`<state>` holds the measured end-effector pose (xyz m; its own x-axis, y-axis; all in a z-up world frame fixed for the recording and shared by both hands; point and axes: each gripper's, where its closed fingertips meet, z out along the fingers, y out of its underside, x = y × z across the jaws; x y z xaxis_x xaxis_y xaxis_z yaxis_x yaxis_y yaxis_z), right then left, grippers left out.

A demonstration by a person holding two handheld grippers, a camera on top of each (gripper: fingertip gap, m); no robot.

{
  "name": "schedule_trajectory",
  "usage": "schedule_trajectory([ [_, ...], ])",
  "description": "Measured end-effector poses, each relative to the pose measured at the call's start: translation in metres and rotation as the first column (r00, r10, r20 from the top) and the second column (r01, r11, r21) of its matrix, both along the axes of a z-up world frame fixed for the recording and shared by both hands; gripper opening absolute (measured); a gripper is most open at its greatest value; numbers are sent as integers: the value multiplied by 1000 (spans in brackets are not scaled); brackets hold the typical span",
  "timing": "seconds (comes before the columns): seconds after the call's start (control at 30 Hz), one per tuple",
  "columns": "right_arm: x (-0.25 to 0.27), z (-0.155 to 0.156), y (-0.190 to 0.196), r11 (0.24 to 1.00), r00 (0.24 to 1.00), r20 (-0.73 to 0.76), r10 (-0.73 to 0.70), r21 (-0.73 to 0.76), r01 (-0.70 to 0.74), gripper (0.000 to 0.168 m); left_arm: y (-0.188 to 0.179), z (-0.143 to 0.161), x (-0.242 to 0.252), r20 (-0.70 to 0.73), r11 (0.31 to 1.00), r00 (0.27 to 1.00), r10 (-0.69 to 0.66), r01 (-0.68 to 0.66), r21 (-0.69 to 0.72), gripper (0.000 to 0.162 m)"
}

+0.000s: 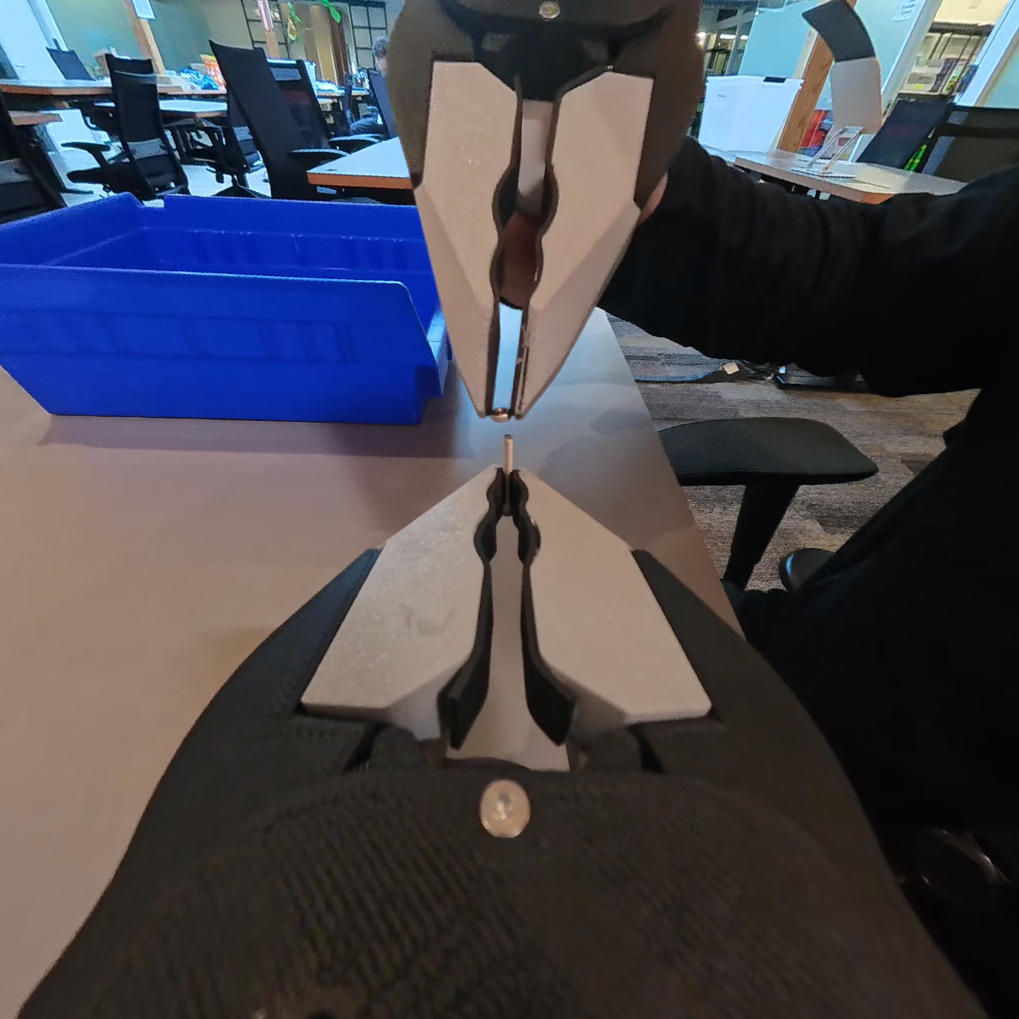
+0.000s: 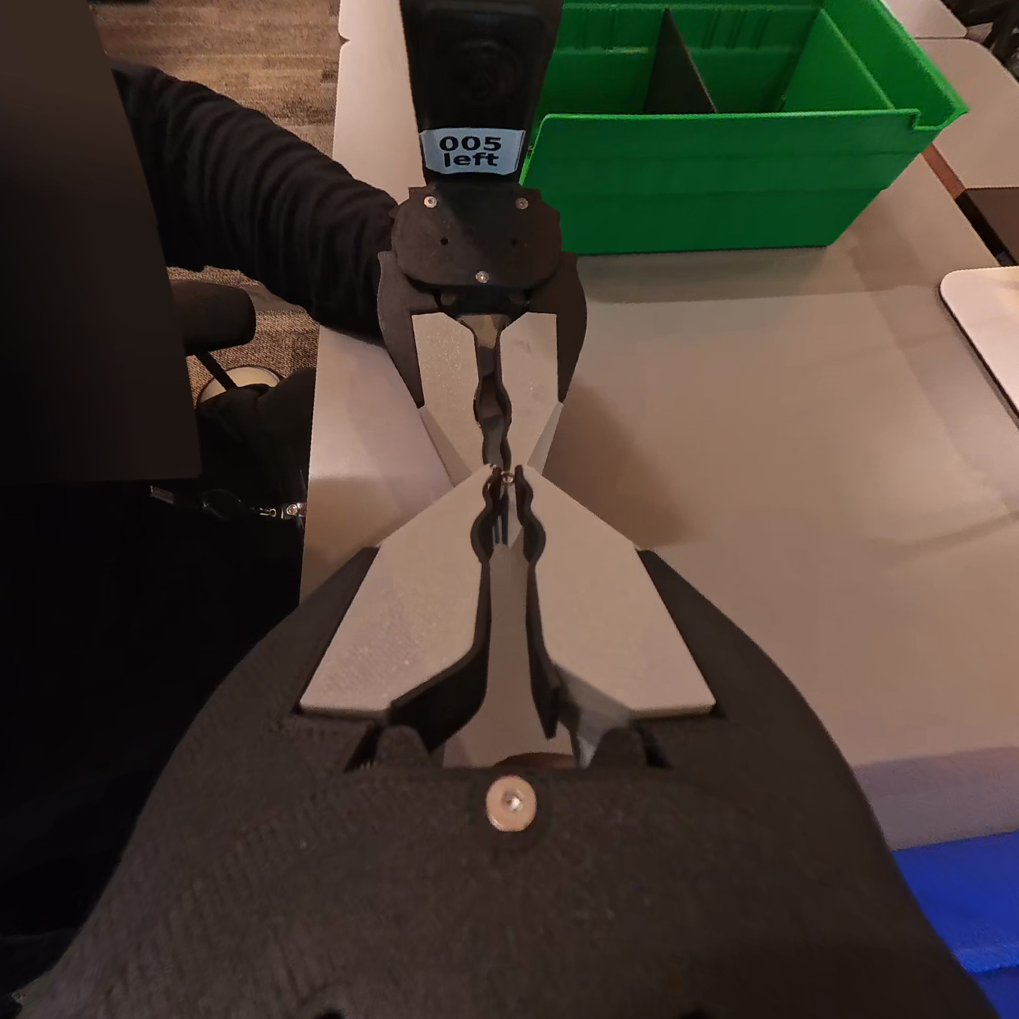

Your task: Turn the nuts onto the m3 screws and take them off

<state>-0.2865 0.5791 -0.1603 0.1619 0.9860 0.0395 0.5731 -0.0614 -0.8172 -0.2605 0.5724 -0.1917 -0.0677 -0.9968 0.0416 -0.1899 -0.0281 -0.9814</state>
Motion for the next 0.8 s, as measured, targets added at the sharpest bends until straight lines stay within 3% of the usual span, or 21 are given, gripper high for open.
schedule_trajectory([
  [0.8, -3, -8, -1, 1000, 1000, 28, 1, 14, -2, 2, 1, -2, 0, -11, 1000, 1000, 3, -3, -1, 0],
])
